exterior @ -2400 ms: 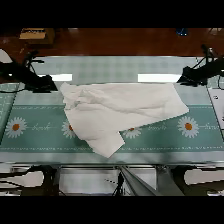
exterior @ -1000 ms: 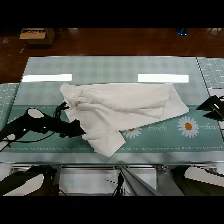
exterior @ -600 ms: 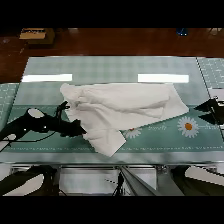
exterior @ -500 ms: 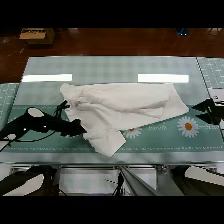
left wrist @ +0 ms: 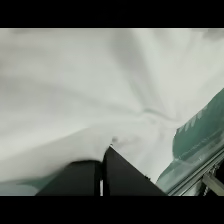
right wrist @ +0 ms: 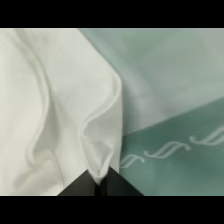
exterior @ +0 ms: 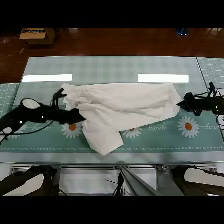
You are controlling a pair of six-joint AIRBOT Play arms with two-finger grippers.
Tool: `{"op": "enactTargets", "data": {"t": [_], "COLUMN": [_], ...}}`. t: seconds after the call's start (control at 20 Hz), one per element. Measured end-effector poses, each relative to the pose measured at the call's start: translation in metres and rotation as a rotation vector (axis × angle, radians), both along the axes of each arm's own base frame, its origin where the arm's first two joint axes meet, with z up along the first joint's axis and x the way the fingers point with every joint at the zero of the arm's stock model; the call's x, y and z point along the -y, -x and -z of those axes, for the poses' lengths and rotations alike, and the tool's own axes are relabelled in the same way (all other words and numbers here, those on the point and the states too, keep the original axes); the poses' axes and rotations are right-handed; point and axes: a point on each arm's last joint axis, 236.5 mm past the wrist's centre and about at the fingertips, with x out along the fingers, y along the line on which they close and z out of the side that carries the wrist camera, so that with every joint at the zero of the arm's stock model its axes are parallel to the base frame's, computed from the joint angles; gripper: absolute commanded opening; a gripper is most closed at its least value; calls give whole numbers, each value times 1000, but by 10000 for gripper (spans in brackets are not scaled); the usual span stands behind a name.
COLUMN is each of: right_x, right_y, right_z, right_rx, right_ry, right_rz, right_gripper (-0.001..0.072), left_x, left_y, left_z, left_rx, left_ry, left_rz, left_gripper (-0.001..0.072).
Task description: Fold the shirts.
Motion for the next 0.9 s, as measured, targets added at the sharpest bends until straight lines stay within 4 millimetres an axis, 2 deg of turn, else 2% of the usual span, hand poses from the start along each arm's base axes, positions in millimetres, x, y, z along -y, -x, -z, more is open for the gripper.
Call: {"op": "enactTargets", "data": {"t": [0.1,0.2,0.3,0.4,0.5,0.55,0.65,0.75,0.85,0.9], "right_x": [-1,3,7,6,-1,-6,-18,-31,-44,-50], "right_y": [-14,-29,-40,-40,-27,-15,15,52,90,107], "right_z": [-33,-86,-157,-242,-328,-374,-454,-519,-563,-578], "right_rx": [84,202,352,525,696,790,960,1106,1206,1239], "right_ry": [41,114,209,318,413,458,540,599,638,652], "right_rz": [-62,-113,-144,-151,-134,-111,-61,1,49,66], "right_gripper": [22,22,22,22,22,21,22,22,22,22], "left_x": [-10,-22,-34,-44,-51,-54,-55,-55,-56,-59], "left_y": [-37,-71,-95,-99,-81,-65,-23,24,69,89], "left_z": [-40,-101,-185,-279,-381,-426,-508,-570,-609,-622], "left_rx": [135,310,530,759,1007,1119,1332,1516,1637,1677], "left_ry": [-1,-2,-14,-30,-55,-69,-99,-151,-210,-246], "left_rz": [-33,-58,-81,-101,-119,-127,-139,-154,-186,-213], "left_gripper": [28,29,28,28,28,28,28,27,27,27]}}
